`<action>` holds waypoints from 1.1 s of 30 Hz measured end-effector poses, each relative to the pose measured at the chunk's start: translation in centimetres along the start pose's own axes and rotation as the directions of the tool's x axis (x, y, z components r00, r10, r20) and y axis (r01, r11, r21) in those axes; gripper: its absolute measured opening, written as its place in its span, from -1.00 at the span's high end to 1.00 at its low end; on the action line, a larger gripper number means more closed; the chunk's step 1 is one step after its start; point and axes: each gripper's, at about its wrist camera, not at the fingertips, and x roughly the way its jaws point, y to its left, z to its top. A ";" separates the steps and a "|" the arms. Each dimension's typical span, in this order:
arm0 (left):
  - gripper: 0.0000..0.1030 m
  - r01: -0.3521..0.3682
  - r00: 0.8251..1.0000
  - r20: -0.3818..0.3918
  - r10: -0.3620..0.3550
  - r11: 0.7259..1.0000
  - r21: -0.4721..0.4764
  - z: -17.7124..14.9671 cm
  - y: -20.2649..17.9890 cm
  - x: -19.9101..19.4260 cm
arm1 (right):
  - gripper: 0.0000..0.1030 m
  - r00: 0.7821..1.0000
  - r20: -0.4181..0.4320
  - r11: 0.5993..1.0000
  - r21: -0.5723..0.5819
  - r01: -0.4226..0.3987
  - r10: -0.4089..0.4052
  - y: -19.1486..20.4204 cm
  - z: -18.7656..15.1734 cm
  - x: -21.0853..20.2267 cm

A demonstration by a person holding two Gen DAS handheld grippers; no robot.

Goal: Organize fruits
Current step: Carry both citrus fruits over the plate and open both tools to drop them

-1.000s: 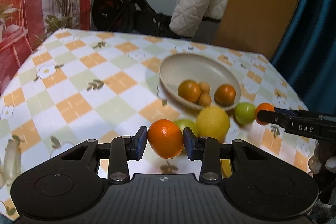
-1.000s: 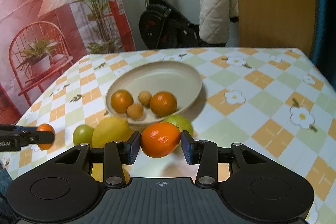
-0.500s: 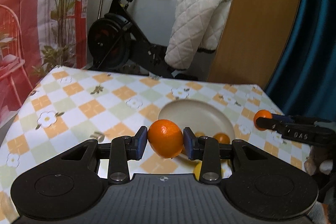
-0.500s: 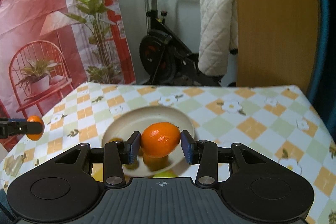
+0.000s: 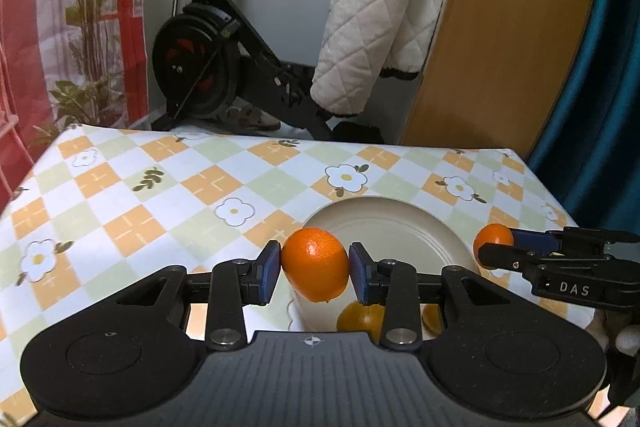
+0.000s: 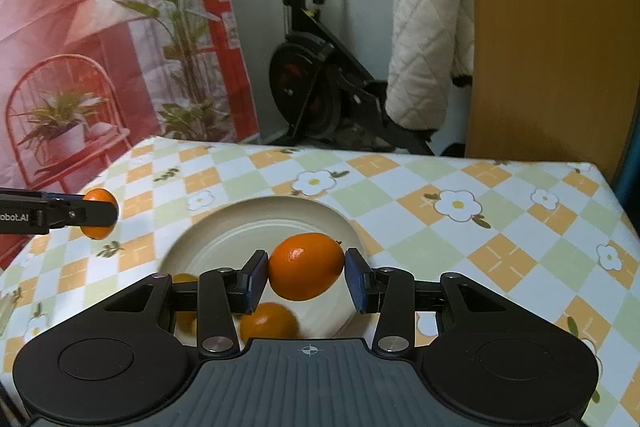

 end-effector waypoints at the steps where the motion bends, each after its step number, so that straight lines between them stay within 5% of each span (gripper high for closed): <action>1: 0.24 0.001 1.000 -0.008 -0.001 1.000 0.004 0.1 -0.1 0.5 | 0.25 1.000 -0.010 1.000 0.000 0.005 -0.005 -0.2 0.1 0.6; 18: 0.24 -0.019 0.989 -0.142 0.029 0.997 0.072 -0.2 -0.9 7.5 | 0.25 0.990 -0.139 0.998 -0.065 0.015 -0.024 0.6 -0.3 6.8; 28: 0.23 -0.011 0.983 -0.179 0.027 0.996 0.087 -0.6 -1.0 8.4 | 0.23 0.989 -0.149 0.999 -0.027 0.025 -0.028 0.4 -0.4 7.2; 33: 0.04 0.008 0.986 -0.168 0.005 0.997 0.079 -0.5 -0.7 7.3 | 0.11 0.993 -0.120 0.999 0.023 0.022 -0.019 0.0 0.2 5.9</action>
